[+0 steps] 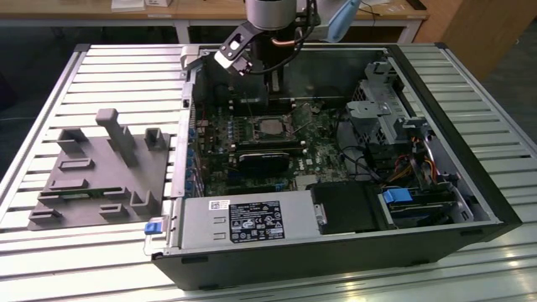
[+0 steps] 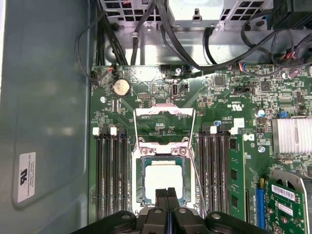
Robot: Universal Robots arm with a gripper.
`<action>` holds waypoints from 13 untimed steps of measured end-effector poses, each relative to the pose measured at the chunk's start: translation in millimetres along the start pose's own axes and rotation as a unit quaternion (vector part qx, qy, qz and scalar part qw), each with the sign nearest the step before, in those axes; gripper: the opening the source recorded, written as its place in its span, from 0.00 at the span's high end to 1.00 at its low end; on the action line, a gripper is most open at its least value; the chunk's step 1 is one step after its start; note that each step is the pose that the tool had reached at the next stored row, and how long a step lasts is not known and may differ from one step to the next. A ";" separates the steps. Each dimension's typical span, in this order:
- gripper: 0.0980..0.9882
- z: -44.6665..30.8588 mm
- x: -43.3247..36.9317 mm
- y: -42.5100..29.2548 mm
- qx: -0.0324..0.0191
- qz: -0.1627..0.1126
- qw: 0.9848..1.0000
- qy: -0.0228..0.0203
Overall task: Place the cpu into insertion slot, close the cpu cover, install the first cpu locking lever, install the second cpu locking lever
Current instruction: 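Close the cpu cover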
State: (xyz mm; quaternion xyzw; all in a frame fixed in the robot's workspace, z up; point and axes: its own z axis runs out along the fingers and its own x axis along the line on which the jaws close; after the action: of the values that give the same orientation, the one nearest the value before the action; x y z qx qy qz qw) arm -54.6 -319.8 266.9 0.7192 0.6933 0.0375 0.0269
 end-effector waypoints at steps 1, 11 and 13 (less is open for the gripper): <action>1.00 -0.1 0.0 0.3 0.000 0.000 1.000 0.000; 1.00 2.7 1.1 30.0 0.000 0.000 1.000 0.000; 1.00 3.5 1.4 38.6 0.000 0.000 1.000 0.000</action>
State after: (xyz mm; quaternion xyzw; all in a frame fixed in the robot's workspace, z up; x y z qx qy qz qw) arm -15.8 -319.8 266.9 0.7192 0.6932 0.0374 0.0269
